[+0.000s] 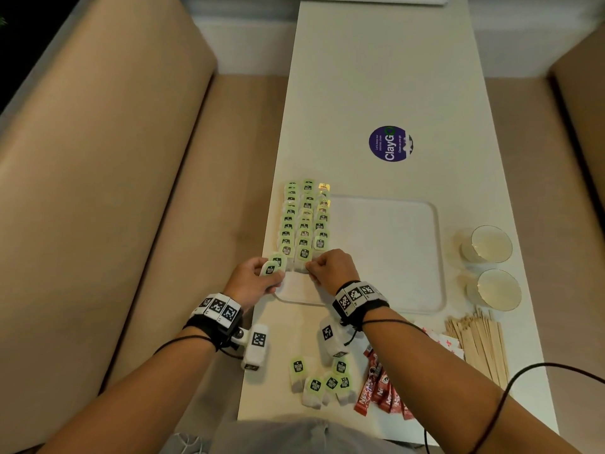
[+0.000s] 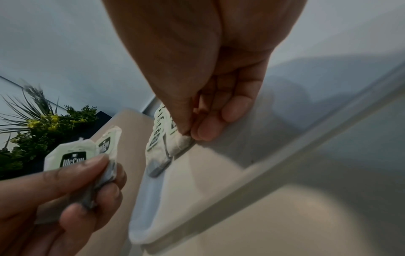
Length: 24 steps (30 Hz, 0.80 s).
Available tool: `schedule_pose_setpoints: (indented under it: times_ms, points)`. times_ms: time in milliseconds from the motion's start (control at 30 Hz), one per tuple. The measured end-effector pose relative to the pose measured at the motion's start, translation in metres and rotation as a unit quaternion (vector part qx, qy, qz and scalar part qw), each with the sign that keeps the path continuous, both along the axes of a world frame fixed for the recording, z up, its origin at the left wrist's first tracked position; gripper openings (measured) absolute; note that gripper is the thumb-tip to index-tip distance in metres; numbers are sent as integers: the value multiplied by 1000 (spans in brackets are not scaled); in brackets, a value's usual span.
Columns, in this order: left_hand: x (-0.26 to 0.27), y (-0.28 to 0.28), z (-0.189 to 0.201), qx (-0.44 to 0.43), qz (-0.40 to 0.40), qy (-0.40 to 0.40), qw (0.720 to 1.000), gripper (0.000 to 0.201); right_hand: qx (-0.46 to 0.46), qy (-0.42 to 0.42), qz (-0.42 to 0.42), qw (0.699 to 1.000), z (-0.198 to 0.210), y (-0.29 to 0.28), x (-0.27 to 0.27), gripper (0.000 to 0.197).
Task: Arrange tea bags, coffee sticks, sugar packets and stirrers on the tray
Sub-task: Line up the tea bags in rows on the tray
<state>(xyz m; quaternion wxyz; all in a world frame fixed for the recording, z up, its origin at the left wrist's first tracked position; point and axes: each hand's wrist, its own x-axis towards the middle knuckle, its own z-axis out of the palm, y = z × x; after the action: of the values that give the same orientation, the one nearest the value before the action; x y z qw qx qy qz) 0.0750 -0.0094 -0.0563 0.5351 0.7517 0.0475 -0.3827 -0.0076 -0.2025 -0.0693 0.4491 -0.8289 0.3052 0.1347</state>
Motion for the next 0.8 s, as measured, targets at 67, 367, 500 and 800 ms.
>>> schedule_pose_setpoints:
  times_ms: [67,367,500,800]
  points:
    - [-1,0,1,-1,0,-3,1000,22,-4,2,-3,1000,1,-1,-1,43]
    - [-10,-10,8,-31,-3,0,1000,4,51,-37,-24,998,11,1,-9,50]
    - [-14,-16,11,-40,-3,-5,999,3,84,-68,9,994,23,3,-20,44]
    - [-23,-27,14,-53,-39,-27,997,7,98,-91,23,991,22,5,-45,27]
